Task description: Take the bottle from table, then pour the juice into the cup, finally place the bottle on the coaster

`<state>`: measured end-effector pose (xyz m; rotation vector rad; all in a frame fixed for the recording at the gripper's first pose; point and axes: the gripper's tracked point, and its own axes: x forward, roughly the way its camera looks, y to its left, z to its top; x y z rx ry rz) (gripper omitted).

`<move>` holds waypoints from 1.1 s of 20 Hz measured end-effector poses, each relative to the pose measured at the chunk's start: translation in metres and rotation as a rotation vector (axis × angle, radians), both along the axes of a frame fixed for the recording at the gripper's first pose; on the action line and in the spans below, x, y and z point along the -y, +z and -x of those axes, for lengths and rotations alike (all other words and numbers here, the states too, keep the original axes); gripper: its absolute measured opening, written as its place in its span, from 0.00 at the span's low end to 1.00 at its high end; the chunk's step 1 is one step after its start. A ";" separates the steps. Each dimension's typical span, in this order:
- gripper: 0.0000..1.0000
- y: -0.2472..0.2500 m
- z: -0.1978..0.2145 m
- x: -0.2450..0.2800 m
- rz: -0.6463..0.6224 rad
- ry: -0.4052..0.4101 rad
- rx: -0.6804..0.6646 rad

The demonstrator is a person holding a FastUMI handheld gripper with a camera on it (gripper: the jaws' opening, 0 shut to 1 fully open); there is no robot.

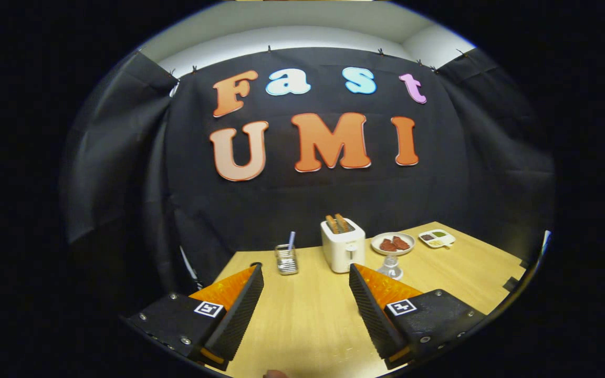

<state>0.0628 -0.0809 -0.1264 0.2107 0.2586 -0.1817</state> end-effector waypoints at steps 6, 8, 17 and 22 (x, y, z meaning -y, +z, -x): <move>0.97 0.014 0.032 -0.060 0.021 0.105 0.074; 0.97 0.014 0.039 -0.071 0.038 0.122 0.083; 0.97 0.015 0.044 -0.091 0.087 0.137 0.095; 0.97 0.032 0.045 -0.097 0.110 0.137 0.127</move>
